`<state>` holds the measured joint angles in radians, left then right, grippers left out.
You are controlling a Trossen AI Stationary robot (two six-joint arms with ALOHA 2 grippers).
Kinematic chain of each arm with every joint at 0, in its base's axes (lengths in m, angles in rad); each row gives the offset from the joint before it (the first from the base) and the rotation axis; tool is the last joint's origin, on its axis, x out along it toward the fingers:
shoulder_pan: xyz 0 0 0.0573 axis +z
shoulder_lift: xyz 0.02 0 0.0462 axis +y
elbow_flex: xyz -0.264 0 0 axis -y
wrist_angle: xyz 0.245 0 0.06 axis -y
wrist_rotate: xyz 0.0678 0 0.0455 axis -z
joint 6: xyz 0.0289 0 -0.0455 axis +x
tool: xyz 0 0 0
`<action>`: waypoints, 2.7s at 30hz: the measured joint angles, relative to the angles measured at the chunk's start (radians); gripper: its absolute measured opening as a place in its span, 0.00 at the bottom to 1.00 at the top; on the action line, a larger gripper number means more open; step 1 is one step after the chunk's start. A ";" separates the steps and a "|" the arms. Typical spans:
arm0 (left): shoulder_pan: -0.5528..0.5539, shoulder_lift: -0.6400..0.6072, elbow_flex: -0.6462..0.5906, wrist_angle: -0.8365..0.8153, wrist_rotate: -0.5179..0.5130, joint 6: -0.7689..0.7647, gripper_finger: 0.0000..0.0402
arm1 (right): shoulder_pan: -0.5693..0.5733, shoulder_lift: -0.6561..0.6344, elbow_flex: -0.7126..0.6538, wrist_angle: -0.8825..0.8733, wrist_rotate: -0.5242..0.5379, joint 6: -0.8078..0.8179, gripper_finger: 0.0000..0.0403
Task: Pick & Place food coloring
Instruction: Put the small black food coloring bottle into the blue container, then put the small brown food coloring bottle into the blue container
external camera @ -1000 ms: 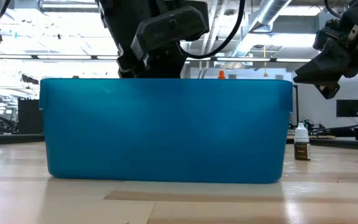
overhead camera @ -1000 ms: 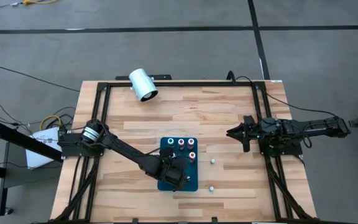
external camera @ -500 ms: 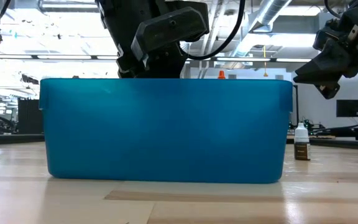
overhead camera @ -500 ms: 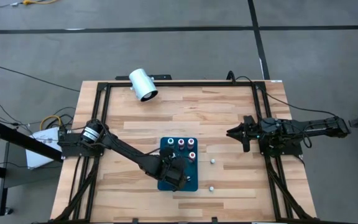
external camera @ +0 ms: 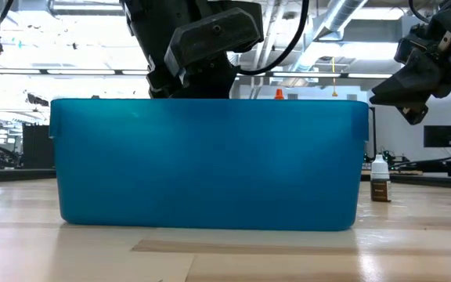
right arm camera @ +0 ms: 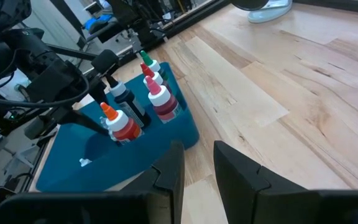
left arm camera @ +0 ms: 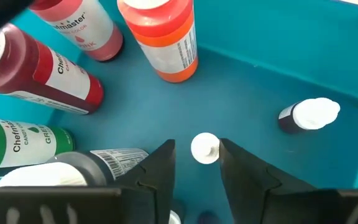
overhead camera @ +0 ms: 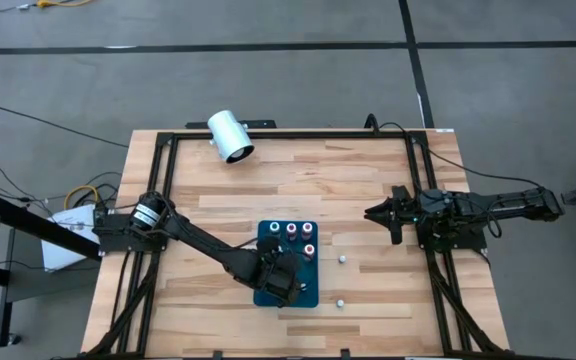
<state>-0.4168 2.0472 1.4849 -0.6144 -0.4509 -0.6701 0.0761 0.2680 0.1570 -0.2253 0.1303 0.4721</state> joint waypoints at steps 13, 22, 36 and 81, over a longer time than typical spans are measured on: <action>0.000 0.000 0.015 -0.007 0.001 0.010 0.30 | 0.000 0.000 0.000 0.000 0.000 0.000 0.19; 0.000 0.000 0.141 -0.154 -0.002 0.030 0.30 | 0.000 0.000 0.000 0.000 -0.002 0.021 0.19; -0.027 0.000 0.463 -0.625 -0.003 -0.053 0.30 | 0.019 0.000 0.000 -0.090 -0.101 0.139 0.19; -0.250 -0.429 -0.064 -0.630 -0.436 -0.443 0.30 | 0.190 0.000 0.000 -0.063 0.027 0.212 0.62</action>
<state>-0.6671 1.6186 1.4206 -1.2448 -0.8873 -1.1133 0.2662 0.2680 0.1574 -0.2880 0.1577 0.6842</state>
